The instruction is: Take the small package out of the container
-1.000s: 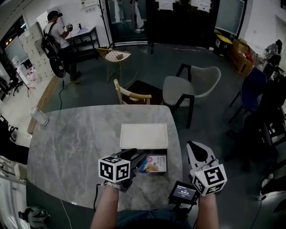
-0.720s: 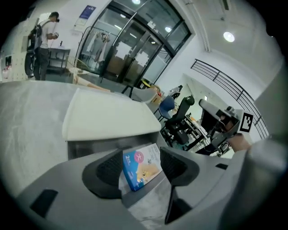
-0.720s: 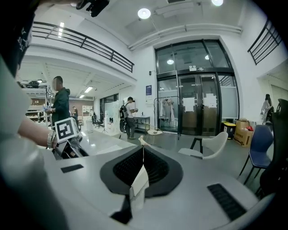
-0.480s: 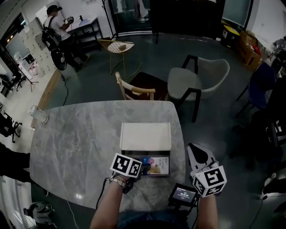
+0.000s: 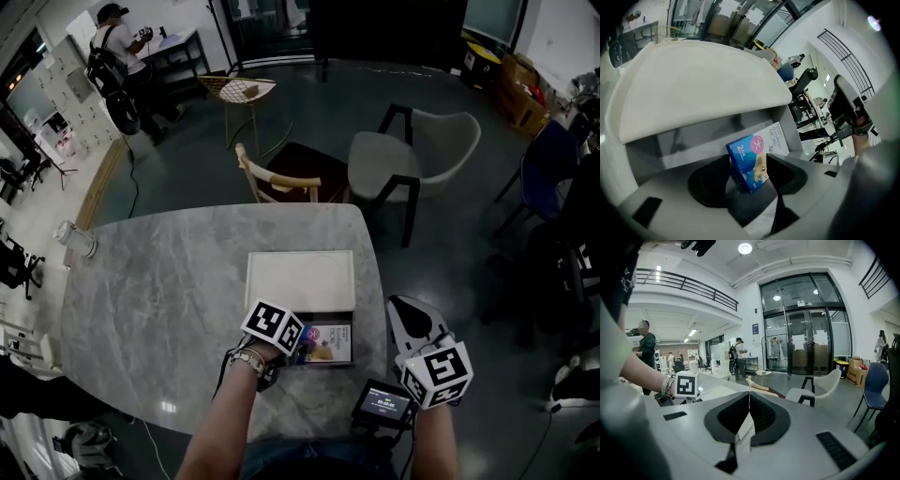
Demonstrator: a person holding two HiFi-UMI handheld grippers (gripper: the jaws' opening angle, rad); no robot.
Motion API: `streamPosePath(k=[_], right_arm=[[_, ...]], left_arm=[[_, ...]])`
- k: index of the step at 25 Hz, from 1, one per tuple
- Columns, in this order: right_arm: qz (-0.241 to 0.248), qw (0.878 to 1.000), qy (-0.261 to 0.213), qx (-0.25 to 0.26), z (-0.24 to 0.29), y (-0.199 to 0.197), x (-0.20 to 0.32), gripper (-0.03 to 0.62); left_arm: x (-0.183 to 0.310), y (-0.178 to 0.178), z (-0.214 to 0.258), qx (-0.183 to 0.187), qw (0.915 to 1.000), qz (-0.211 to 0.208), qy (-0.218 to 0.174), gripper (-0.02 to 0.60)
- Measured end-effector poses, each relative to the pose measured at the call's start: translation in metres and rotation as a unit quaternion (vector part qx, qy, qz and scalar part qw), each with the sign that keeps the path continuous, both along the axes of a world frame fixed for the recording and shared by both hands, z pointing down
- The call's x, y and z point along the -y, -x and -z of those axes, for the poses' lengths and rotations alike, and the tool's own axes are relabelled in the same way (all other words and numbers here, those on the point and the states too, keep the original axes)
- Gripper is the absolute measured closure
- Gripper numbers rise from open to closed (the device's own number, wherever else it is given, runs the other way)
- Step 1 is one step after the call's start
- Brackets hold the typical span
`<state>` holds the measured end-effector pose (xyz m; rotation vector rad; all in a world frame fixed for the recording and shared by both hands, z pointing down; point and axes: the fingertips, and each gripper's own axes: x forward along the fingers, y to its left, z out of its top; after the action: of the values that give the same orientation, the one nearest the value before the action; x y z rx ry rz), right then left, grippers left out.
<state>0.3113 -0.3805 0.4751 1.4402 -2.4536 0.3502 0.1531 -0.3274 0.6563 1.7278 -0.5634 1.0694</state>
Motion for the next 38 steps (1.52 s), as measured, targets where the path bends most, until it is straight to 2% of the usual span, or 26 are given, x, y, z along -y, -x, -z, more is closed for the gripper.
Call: streamPosePath(k=[5, 8, 12, 16, 19, 24, 27, 29, 33, 35, 38], right_arm=[[0.005, 1.0, 0.004, 0.002, -0.003, 0.001, -0.004, 0.569], [0.001, 1.0, 0.0, 0.006, 0.001, -0.001, -0.004, 0.569], [0.0, 1.0, -0.009, 0.011, 0.008, -0.001, -0.004, 0.569], [0.009, 1.0, -0.013, 0.017, 0.009, 0.007, -0.009, 0.569], [0.015, 1.0, -0.018, 0.02, 0.01, 0.012, -0.011, 0.569], [0.024, 0.999, -0.024, 0.02, 0.016, 0.017, -0.016, 0.569], [0.025, 0.999, -0.025, 0.02, 0.016, 0.017, -0.019, 0.569], [0.022, 0.999, -0.023, 0.021, 0.014, 0.015, -0.021, 0.569], [0.02, 0.999, -0.024, 0.021, 0.015, 0.013, -0.024, 0.569], [0.016, 0.999, -0.025, 0.02, 0.015, 0.01, -0.025, 0.569], [0.011, 0.999, -0.025, 0.02, 0.014, 0.006, -0.027, 0.569]], left_arm=[[0.001, -0.003, 0.005, -0.003, 0.9999, -0.003, -0.015, 0.325], [0.001, -0.003, 0.018, -0.021, 0.9994, -0.009, -0.025, 0.329], [-0.002, -0.001, 0.041, -0.05, 0.9966, -0.026, -0.06, 0.382], [-0.004, -0.005, 0.063, -0.091, 0.9893, -0.024, -0.111, 0.431], [-0.003, -0.01, 0.073, -0.116, 0.9827, -0.012, -0.144, 0.43], [-0.001, -0.019, 0.09, -0.173, 0.9684, 0.04, -0.175, 0.43], [-0.001, -0.019, 0.089, -0.182, 0.9662, 0.068, -0.17, 0.43], [-0.002, -0.022, 0.085, -0.193, 0.9659, 0.095, -0.144, 0.431], [-0.003, -0.029, 0.085, -0.219, 0.96, 0.141, -0.104, 0.439], [-0.002, -0.028, 0.081, -0.21, 0.962, 0.147, -0.094, 0.439], [-0.002, -0.024, 0.068, -0.166, 0.9699, 0.155, -0.089, 0.446]])
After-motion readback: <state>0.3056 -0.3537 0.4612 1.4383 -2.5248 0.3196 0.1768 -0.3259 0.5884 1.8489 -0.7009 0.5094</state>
